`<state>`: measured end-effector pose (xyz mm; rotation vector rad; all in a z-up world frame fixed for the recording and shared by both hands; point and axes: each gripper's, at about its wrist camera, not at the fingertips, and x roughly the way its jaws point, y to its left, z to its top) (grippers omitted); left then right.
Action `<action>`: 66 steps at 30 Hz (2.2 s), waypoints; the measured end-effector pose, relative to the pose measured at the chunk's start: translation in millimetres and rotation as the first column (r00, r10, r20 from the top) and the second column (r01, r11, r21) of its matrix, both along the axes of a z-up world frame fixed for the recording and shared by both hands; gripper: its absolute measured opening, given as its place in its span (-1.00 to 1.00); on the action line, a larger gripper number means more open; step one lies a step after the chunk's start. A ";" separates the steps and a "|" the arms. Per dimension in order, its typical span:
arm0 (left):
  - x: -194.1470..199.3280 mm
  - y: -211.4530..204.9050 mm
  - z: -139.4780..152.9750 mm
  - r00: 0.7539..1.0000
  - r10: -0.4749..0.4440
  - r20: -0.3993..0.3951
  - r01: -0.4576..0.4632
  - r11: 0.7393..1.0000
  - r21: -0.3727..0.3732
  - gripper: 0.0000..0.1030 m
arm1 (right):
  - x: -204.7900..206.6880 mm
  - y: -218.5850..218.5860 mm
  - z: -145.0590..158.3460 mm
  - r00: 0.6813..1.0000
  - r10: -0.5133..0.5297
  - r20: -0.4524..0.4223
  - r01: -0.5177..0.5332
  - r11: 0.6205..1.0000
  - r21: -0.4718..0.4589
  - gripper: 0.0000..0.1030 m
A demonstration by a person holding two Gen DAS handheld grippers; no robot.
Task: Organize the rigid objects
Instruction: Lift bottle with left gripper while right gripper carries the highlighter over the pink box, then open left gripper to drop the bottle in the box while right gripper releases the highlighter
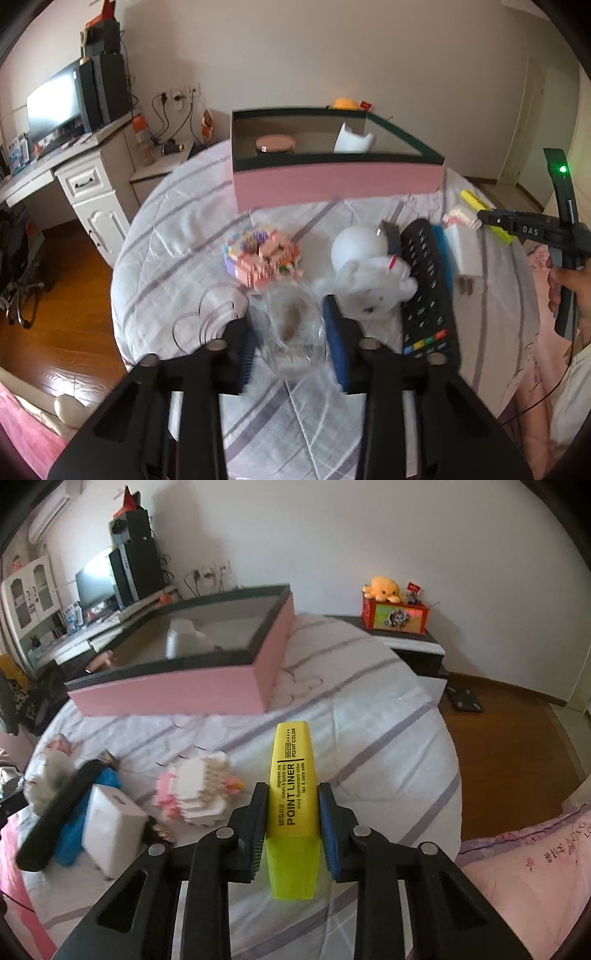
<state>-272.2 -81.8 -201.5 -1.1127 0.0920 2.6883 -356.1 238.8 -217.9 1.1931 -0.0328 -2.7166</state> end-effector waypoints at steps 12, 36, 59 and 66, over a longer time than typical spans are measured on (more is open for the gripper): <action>-6.4 0.2 -0.6 0.999 -0.034 -0.002 0.034 0.999 0.021 -0.41 | -1.4 -24.9 26.5 0.995 0.088 -0.041 -0.090 0.995 -0.041 -0.48; -57.7 25.8 62.8 0.990 -0.101 -0.095 0.100 0.995 -0.012 -0.42 | -26.2 -54.9 67.6 0.981 0.163 -0.102 -0.167 0.986 -0.028 -0.48; -313.1 107.8 35.5 0.973 -0.139 0.186 0.166 0.977 -0.135 -0.42 | -224.2 -91.9 30.7 0.976 0.190 0.104 -0.197 0.978 0.067 -0.47; -330.7 105.5 9.1 0.968 -0.100 0.230 0.139 0.978 -0.157 -0.40 | -237.7 -93.5 15.0 0.970 0.188 0.156 -0.203 0.976 0.082 -0.47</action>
